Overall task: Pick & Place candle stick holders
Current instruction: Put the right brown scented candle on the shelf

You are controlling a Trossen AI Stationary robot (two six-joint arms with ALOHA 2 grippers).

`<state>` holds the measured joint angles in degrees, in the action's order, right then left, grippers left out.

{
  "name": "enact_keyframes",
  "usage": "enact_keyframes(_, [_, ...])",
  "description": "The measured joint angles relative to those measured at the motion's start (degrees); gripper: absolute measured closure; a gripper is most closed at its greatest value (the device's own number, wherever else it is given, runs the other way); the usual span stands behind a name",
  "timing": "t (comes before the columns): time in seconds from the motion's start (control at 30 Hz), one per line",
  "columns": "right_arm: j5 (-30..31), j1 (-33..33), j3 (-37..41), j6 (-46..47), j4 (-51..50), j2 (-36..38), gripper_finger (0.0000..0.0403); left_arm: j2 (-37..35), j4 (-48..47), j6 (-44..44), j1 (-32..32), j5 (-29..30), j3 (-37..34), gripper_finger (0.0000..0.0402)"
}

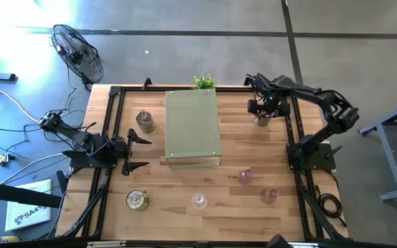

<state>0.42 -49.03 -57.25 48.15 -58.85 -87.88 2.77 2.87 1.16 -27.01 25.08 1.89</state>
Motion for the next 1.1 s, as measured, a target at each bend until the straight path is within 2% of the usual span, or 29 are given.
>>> enact_keyframes(0.47, [2.1,0.8,0.0,2.9,-0.1,0.0,0.0009,0.0,0.0,0.0,0.0,0.0,0.0,0.0014])
enact_keyframes(0.7, [3.6,0.8,0.0,2.9,0.1,0.1,0.0045,0.0,0.0,0.0,0.0,0.0,0.0,0.0014])
enact_keyframes(1.1, [-0.1,2.3,-0.1,0.9,1.8,0.1,0.0056,0.0,0.0,0.0,0.0,0.0,0.0,0.0014])
